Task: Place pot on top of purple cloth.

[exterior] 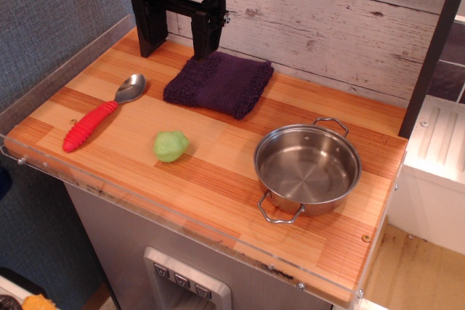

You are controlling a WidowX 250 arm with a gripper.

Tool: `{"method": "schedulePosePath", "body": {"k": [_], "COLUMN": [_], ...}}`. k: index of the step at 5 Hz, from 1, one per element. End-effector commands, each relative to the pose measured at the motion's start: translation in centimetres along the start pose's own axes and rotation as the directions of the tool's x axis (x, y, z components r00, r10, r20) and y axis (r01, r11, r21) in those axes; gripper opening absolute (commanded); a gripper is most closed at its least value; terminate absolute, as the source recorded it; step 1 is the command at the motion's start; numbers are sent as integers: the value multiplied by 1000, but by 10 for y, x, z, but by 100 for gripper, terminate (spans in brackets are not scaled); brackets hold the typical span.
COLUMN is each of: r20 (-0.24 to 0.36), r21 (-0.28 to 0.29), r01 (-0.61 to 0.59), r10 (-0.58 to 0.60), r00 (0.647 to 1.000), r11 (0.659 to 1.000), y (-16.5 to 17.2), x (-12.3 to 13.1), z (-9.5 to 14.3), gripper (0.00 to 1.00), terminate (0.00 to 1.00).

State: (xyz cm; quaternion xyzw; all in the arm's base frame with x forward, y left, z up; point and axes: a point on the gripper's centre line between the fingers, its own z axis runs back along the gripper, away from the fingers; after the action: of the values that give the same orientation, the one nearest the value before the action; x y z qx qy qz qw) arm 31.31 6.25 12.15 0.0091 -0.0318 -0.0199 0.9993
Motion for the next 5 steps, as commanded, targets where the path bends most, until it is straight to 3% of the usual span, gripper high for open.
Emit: {"method": "schedulePosePath", "body": {"k": [1,3,5], "r20": [0,25,15], "r21": [0,-18,29], "r01": [0,37,6], "r10": [0,-36,-6], "r00": [1000,999,1000], "r11": [1000,999,1000], "y": [0,-14,-43], "x": [0,3,-11], "z": [0,-16,-57], "gripper": [100,100,100], "terminate": [0,0,0]}}
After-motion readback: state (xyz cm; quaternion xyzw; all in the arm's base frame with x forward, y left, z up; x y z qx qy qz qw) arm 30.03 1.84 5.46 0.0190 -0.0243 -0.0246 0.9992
